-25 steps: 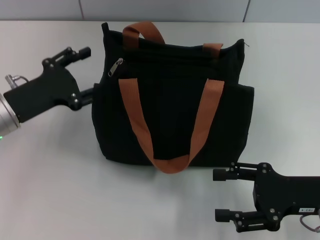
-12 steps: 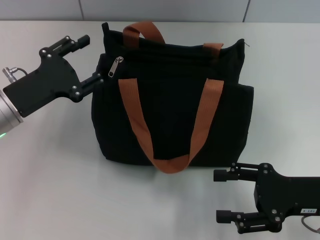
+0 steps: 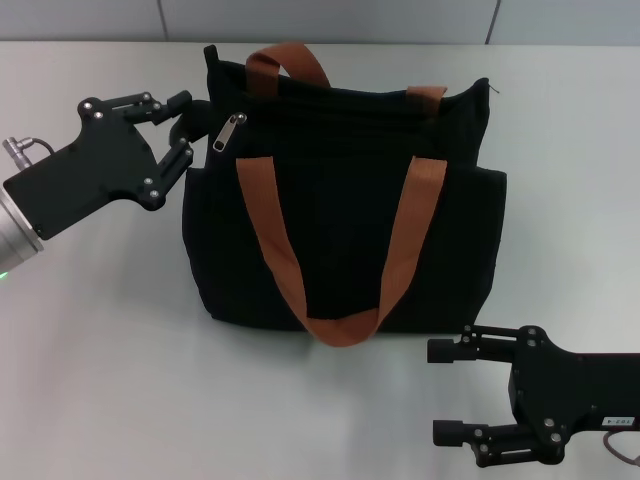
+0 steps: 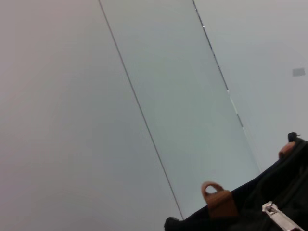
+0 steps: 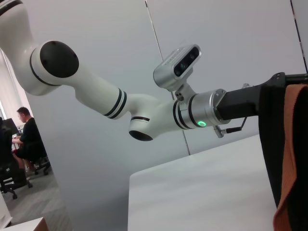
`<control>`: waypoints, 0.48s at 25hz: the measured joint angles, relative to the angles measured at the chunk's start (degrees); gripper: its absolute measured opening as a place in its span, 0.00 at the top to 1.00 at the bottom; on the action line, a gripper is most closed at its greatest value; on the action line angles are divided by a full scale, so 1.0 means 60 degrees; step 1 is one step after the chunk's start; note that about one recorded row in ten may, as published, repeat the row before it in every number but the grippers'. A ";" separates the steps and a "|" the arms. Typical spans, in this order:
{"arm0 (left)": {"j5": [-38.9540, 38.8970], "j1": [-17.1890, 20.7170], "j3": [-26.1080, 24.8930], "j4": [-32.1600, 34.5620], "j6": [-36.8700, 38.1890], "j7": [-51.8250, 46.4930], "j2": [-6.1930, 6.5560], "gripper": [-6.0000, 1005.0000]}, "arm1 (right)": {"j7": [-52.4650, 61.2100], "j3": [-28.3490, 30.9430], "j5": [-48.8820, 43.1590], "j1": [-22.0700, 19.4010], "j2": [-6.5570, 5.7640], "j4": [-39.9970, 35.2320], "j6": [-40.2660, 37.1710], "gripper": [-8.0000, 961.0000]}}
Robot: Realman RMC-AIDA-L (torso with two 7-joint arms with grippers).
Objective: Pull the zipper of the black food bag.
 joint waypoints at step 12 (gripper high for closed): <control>0.0008 0.0087 0.0008 -0.0002 0.0296 0.0147 -0.0021 0.95 | 0.0683 0.0000 0.0580 0.0171 -0.0002 -0.0001 -0.0893 0.19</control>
